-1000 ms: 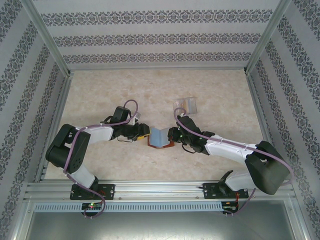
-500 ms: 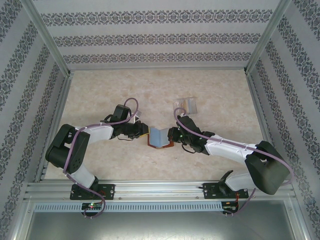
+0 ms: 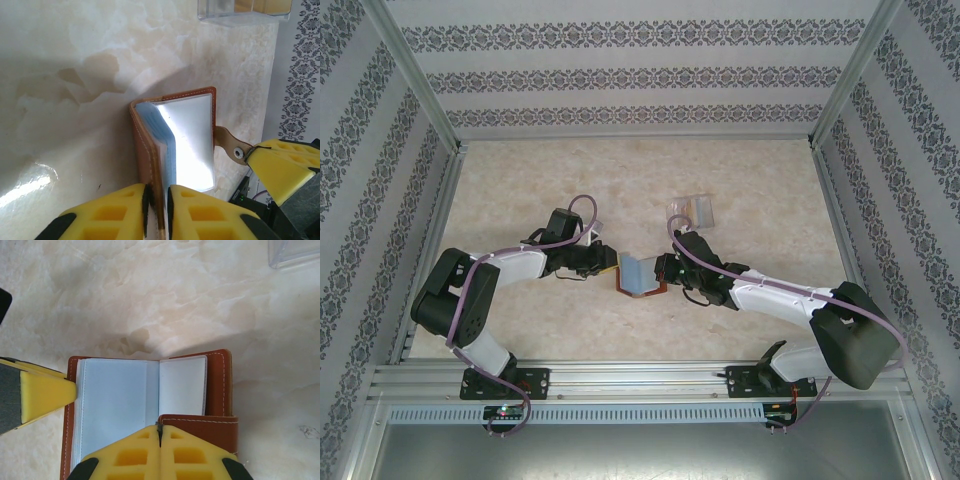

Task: Put the credit cards into the card holder

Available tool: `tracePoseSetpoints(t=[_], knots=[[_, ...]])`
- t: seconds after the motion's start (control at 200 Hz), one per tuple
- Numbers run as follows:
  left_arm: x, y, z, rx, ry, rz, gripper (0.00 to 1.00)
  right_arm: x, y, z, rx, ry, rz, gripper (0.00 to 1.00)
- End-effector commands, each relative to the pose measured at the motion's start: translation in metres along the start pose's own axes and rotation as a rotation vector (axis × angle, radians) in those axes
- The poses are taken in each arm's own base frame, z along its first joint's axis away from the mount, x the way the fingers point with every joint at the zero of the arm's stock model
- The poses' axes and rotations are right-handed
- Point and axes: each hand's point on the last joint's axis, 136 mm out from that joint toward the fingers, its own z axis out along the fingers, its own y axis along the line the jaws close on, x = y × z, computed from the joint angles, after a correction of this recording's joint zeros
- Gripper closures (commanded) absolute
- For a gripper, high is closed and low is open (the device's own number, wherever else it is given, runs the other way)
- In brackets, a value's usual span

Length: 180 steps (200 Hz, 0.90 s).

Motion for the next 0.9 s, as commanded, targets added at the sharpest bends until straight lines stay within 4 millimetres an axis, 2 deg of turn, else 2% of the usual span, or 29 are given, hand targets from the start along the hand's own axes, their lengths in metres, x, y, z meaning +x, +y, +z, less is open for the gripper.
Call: tracePoseSetpoints(t=[0.0, 0.08, 0.185, 0.285, 0.67, 0.769, 0.894], knots=[[0.0005, -0.0075, 0.0032, 0.024, 0.017, 0.038, 0.83, -0.0028, 0.012, 0.0, -0.033, -0.006, 0.007, 1.0], [0.0002, -0.0073, 0.0043, 0.023, 0.023, 0.038, 0.82, -0.0032, 0.012, -0.0004, -0.033, -0.01, 0.008, 1.0], [0.0009, -0.0062, 0.0053, 0.023, 0.027, 0.031, 0.74, -0.0028, 0.0124, -0.0005, -0.036, -0.009, 0.006, 1.0], [0.0002, -0.0073, 0.005, 0.023, 0.028, 0.032, 0.71, -0.0027, 0.01, -0.0002, -0.029, -0.013, 0.01, 1.0], [-0.0029, -0.0121, 0.0042, 0.038, 0.017, 0.021, 0.67, -0.0005, 0.0088, 0.0007, -0.031, -0.01, 0.01, 1.0], [-0.0038, -0.014, 0.0032, 0.046, 0.008, 0.021, 0.69, -0.0003, 0.0081, 0.0009, -0.03, -0.011, 0.011, 1.0], [-0.003, -0.0121, 0.0046, 0.045, 0.013, 0.018, 0.79, 0.0003, 0.0076, 0.0011, -0.031, -0.011, 0.013, 1.0]])
